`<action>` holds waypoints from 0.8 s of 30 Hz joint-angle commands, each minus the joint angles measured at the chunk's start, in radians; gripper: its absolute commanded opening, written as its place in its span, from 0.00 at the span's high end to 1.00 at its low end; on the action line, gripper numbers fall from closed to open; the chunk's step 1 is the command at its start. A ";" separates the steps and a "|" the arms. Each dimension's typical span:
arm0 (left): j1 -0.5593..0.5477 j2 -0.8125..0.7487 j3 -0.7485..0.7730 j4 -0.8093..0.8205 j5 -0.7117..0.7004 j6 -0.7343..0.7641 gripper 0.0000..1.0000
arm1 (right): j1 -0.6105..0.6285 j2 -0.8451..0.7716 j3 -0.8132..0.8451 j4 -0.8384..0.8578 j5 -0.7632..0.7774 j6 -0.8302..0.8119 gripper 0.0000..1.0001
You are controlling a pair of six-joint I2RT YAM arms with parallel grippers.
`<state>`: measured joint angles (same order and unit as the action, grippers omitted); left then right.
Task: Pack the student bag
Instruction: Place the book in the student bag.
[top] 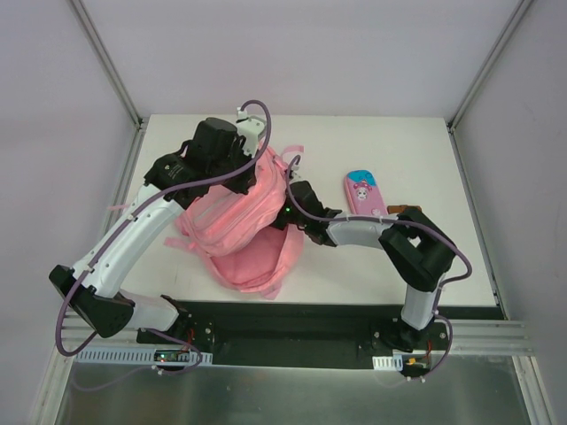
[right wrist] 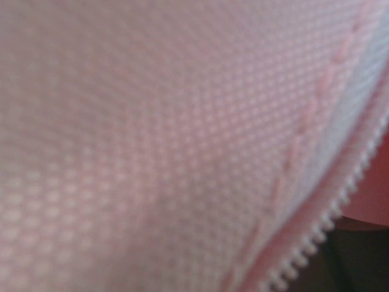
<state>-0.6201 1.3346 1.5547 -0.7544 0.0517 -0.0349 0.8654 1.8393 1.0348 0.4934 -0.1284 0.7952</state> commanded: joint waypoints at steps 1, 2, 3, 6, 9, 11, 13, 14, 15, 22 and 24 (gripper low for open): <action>0.011 -0.043 -0.007 0.064 -0.019 0.010 1.00 | 0.004 -0.086 -0.062 0.114 -0.053 -0.060 0.28; 0.014 -0.040 -0.007 0.067 -0.024 0.007 1.00 | 0.007 -0.104 -0.085 0.126 -0.066 -0.074 0.27; 0.019 -0.037 -0.008 0.067 -0.027 0.004 1.00 | 0.012 -0.121 -0.123 0.128 -0.076 -0.083 0.27; 0.028 -0.028 -0.005 0.070 -0.026 0.000 1.00 | 0.052 -0.222 -0.208 0.113 -0.067 -0.140 0.26; 0.029 -0.017 0.005 0.072 -0.033 -0.016 1.00 | 0.076 -0.296 -0.274 0.102 -0.040 -0.177 0.21; 0.033 -0.009 0.014 0.070 -0.032 -0.023 1.00 | 0.089 -0.325 -0.292 0.102 -0.011 -0.206 0.21; 0.034 0.008 0.024 0.072 -0.030 -0.029 1.00 | 0.104 -0.357 -0.311 0.097 0.006 -0.223 0.19; 0.034 0.011 0.033 0.072 -0.026 -0.033 1.00 | 0.110 -0.364 -0.314 0.099 0.009 -0.235 0.19; 0.036 0.017 0.039 0.072 -0.026 -0.036 1.00 | 0.119 -0.379 -0.318 0.099 0.009 -0.238 0.19; 0.048 0.031 0.077 0.099 -0.046 -0.072 1.00 | 0.158 -0.509 -0.449 0.054 0.163 -0.208 0.19; 0.053 0.046 0.076 0.107 -0.036 -0.071 1.00 | 0.153 -0.555 -0.473 0.053 0.174 -0.209 0.16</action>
<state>-0.6003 1.3758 1.5795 -0.7376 0.0547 -0.0994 1.0107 1.4014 0.6132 0.5655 -0.0444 0.5850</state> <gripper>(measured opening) 0.028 0.822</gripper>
